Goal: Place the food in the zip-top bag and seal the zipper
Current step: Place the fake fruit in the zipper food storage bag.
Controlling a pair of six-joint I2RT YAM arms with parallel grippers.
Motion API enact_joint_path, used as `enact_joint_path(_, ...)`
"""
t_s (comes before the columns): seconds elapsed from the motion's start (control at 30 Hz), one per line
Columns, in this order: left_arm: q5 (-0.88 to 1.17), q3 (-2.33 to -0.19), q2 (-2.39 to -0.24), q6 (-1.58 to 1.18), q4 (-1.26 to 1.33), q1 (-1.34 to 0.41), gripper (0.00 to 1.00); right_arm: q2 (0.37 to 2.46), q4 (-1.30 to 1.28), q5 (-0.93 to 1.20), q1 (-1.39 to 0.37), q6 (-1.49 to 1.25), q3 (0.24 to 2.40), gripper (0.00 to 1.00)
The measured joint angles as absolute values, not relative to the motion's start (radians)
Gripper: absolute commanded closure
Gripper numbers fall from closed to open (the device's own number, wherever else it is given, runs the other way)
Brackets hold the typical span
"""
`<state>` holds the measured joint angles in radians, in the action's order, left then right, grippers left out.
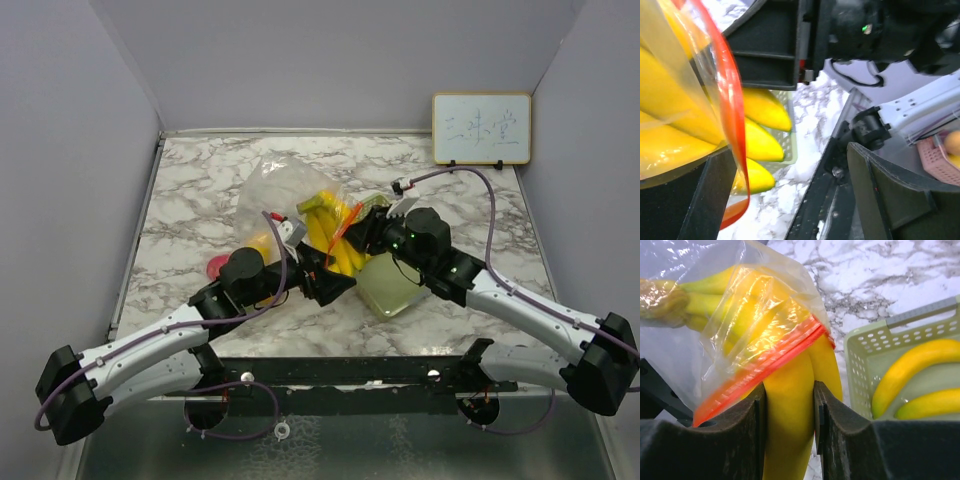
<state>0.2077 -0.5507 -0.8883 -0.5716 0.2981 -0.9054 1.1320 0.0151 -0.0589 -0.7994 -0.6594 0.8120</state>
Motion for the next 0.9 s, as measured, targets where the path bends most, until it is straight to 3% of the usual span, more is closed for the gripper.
enact_joint_path(0.6, 0.215, -0.582, -0.486, -0.463, 0.136, -0.907, 0.01, 1.002, 0.178, -0.091, -0.799, -0.588, 0.786, 0.96)
enact_joint_path(0.9, 0.14, -0.569, -0.326, -0.398, 0.062, -0.907, 0.01, 0.935, 0.097, -0.096, -0.799, -0.592, 1.007, 0.98)
